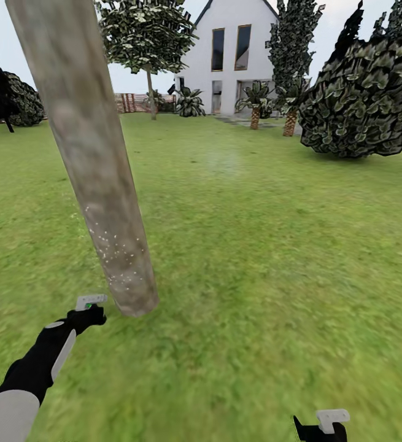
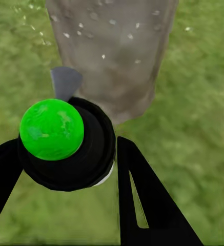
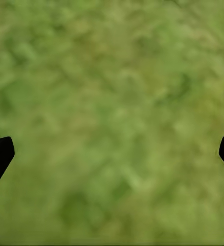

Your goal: In the garden, pick up the pesticide atomizer on the floor and spray pesticide onto both trees until each tree trunk is fully covered.

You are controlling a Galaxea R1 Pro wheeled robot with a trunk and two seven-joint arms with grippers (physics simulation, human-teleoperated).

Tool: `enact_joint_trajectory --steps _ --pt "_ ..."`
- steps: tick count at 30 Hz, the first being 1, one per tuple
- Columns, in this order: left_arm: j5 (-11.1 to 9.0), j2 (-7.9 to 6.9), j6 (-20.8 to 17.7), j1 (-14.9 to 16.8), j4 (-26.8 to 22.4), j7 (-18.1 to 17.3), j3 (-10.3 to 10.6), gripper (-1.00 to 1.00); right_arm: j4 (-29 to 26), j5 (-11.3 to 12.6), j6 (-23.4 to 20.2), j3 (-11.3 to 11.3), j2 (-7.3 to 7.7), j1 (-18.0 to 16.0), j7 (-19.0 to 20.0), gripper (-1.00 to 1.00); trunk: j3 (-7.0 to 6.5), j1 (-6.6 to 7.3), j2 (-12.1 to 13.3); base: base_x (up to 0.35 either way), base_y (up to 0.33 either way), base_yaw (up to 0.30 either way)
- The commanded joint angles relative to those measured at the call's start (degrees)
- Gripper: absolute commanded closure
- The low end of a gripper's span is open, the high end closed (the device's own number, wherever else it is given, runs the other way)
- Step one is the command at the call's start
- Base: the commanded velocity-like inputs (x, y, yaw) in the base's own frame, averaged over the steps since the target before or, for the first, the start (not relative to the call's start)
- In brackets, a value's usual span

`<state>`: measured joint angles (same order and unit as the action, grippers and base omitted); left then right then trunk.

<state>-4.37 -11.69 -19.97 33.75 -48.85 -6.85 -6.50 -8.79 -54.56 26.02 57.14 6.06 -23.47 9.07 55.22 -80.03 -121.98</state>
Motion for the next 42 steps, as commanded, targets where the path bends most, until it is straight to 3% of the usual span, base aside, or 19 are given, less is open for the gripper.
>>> enact_joint_trajectory --steps 1,4,17,42 --pt "-0.02 0.0 -0.04 0.0 0.08 0.19 0.0 1.0 0.0 0.01 0.0 -0.01 0.0 0.0 -0.01 -1.0 0.0 0.0 0.0 0.0 -0.272 0.003" --pt "-0.1 0.08 -0.05 -0.01 0.15 2.31 0.14 1.0 0.0 0.0 0.0 0.0 0.0 0.0 -0.02 -1.0 0.0 0.0 0.0 0.0 -0.272 0.018" --pt "-0.11 0.09 -0.07 0.0 0.15 2.37 0.18 1.0 0.0 -0.01 0.0 -0.01 0.0 0.0 0.03 -1.0 0.0 0.0 0.0 0.0 -0.272 0.232" --pt "-0.11 0.09 -0.15 0.0 1.08 2.71 0.18 1.0 0.0 0.06 0.0 0.07 0.0 0.0 -0.11 -1.0 0.0 0.0 0.0 0.109 -0.271 0.075"
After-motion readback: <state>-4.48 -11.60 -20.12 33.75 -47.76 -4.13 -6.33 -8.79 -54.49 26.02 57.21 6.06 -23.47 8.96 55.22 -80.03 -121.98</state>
